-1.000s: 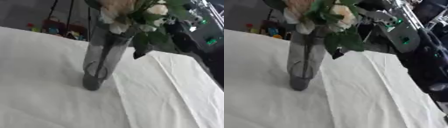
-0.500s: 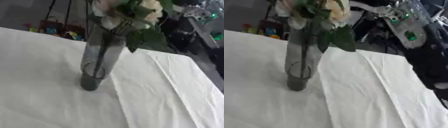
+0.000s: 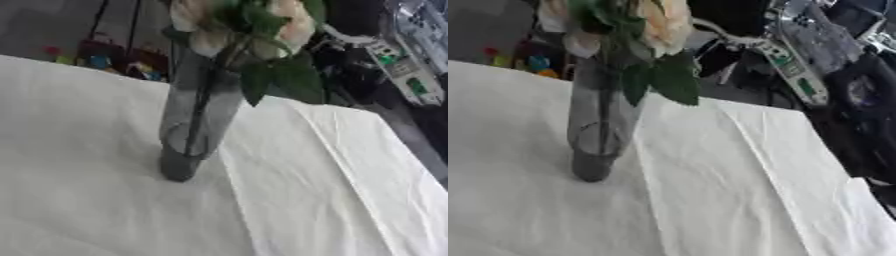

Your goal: Arrange flowers into the vase.

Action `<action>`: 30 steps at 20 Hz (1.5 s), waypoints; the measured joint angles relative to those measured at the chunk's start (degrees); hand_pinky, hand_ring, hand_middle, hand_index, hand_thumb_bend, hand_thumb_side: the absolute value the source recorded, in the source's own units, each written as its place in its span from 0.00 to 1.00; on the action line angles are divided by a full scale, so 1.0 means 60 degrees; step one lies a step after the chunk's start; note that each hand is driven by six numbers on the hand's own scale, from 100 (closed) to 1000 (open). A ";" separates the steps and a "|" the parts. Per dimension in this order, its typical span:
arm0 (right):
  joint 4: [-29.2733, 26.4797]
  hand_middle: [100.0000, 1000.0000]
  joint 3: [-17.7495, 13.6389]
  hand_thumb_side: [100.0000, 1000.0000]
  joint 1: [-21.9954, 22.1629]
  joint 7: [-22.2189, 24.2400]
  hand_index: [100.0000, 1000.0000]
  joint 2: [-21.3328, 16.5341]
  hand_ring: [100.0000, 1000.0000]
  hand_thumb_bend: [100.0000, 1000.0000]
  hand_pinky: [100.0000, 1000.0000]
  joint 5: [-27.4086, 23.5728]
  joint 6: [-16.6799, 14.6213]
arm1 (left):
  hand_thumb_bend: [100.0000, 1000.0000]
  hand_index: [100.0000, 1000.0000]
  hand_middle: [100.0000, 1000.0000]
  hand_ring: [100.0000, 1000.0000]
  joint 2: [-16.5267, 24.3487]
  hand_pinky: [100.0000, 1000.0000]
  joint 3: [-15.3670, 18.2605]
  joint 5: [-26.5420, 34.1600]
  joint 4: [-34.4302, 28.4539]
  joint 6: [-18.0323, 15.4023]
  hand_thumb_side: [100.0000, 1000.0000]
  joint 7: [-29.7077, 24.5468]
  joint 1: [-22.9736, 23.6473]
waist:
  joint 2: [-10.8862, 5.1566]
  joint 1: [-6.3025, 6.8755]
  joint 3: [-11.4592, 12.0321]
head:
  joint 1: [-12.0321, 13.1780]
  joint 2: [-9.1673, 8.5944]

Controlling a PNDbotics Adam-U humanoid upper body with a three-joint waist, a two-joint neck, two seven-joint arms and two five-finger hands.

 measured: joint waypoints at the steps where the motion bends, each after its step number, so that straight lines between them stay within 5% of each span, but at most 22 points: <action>1: 0.0012 1.00 -0.0038 0.32 -0.0001 0.0019 1.00 -0.0040 1.00 0.43 1.00 -0.0089 -0.0027 | 0.00 0.84 0.68 0.66 0.0003 0.76 -0.0001 0.0011 0.0000 0.0010 0.90 -0.0014 0.0000 | -0.0004 0.0000 -0.0021 | 0.0000 0.0000; 14: 0.0278 1.00 -0.0810 0.35 0.0377 0.1910 1.00 -0.0562 1.00 0.53 1.00 -0.2914 -0.0354 | 0.00 0.84 0.68 0.66 0.0120 0.76 0.0011 0.0253 0.0000 0.0155 0.89 -0.0009 0.0005 | -0.0189 0.0002 -0.0408 | -0.0076 -0.0084; 30: 0.0269 1.00 -0.1761 0.39 0.1222 0.2136 1.00 -0.1266 1.00 0.56 1.00 -0.6021 -0.0377 | 0.00 0.84 0.69 0.66 0.0317 0.76 0.0080 0.0192 -0.0008 0.0160 0.89 0.0011 0.0168 | -0.0247 0.0154 -0.0898 | 0.0378 0.0336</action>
